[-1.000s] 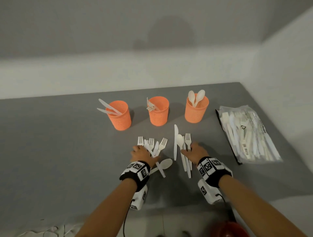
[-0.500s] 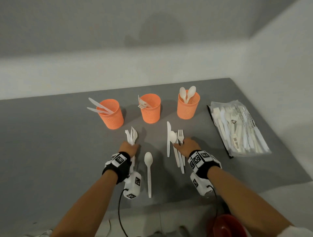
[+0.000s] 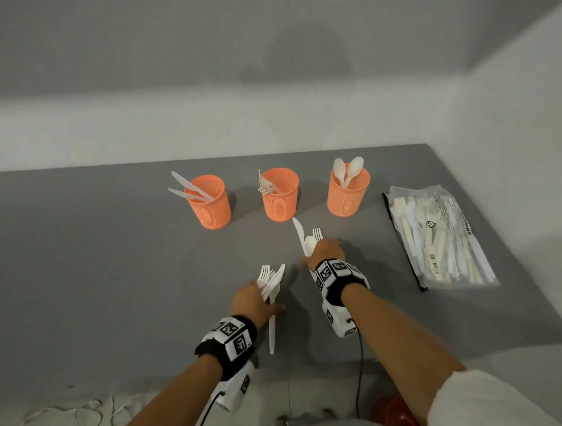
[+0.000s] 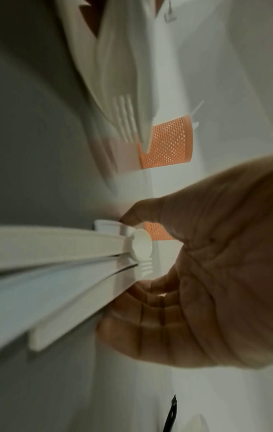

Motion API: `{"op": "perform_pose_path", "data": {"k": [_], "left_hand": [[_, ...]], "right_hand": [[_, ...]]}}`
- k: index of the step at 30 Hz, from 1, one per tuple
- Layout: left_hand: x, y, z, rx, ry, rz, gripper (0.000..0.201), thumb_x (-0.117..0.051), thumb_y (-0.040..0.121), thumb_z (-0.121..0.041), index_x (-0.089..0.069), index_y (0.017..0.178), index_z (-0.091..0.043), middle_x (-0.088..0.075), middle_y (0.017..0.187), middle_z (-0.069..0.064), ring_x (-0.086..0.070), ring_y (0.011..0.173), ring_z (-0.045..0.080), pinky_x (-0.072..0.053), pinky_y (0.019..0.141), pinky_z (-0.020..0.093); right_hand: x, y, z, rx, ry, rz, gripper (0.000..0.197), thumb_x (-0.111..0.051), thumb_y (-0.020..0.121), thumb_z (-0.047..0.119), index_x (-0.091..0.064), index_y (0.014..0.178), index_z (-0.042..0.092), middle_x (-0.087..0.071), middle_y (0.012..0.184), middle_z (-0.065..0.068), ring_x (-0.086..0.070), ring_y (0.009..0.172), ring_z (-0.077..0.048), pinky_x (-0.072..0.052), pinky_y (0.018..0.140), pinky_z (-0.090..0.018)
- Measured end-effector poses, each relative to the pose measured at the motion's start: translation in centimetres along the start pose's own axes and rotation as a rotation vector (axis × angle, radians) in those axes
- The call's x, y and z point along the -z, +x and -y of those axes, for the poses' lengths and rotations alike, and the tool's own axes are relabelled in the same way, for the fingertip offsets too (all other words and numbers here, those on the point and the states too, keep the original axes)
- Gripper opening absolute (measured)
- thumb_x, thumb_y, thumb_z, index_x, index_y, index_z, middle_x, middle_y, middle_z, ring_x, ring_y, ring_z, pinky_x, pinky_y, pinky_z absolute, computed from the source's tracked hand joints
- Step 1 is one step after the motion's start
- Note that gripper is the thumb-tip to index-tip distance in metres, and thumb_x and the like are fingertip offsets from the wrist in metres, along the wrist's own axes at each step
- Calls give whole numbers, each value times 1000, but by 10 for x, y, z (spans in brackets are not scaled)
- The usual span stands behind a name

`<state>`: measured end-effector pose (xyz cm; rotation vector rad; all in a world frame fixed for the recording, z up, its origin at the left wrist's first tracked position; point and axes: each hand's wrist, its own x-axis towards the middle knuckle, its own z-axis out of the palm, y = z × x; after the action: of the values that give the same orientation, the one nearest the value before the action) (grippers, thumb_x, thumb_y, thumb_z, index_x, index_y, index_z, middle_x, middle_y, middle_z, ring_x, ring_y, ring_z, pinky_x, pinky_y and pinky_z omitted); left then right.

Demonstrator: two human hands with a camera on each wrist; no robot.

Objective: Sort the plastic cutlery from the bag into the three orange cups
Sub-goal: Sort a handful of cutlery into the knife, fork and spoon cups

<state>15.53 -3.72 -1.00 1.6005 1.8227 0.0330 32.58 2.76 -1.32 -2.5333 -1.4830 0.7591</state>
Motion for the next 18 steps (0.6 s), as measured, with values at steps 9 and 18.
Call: {"op": "perform_pose_path", "data": {"k": [9, 18], "left_hand": [[6, 20, -11, 42, -86, -43, 30, -58, 86, -24, -59, 104, -1, -65, 101, 16, -61, 96, 32, -45, 78, 31], [12, 27, -48, 30, -935, 78, 21, -51, 90, 0, -50, 69, -5, -49, 50, 7, -50, 30, 10, -45, 36, 18]], "right_hand": [[3, 1, -15, 23, -116, 20, 32, -54, 90, 4, -50, 122, 0, -56, 124, -18, -53, 117, -31, -45, 92, -34], [5, -23, -10, 26, 397, 165, 30, -43, 94, 11, -40, 122, 1, -57, 110, -18, -57, 101, -35, -46, 80, -38]]}}
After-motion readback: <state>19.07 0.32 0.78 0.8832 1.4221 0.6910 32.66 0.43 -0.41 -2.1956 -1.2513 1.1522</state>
